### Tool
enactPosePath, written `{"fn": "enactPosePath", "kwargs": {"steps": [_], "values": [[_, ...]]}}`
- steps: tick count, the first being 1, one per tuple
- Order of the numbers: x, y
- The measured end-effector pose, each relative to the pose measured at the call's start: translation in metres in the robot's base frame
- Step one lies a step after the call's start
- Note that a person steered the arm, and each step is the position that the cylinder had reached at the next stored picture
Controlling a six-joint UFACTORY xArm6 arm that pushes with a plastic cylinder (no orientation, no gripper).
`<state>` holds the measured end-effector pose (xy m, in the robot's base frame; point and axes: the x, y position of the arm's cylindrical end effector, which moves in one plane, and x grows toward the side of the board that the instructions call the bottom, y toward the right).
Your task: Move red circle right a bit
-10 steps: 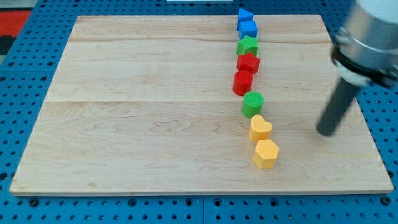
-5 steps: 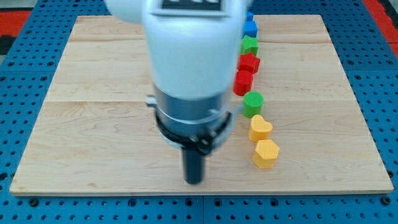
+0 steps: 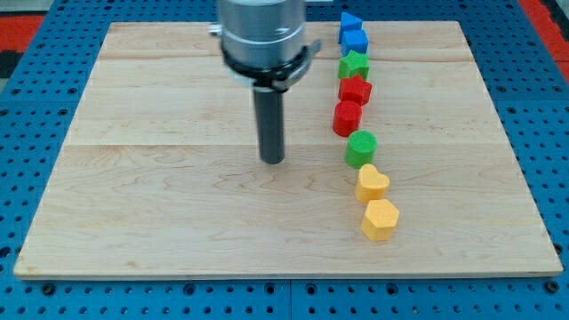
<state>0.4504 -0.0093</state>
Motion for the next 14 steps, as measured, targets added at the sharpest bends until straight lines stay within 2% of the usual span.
{"fn": "enactPosePath", "kwargs": {"steps": [1,2,3,7,9,14], "values": [[-0.039,-0.002],[-0.052,-0.001],[-0.052,0.028],[-0.061,0.038],[-0.061,0.066],[-0.059,0.074]]}}
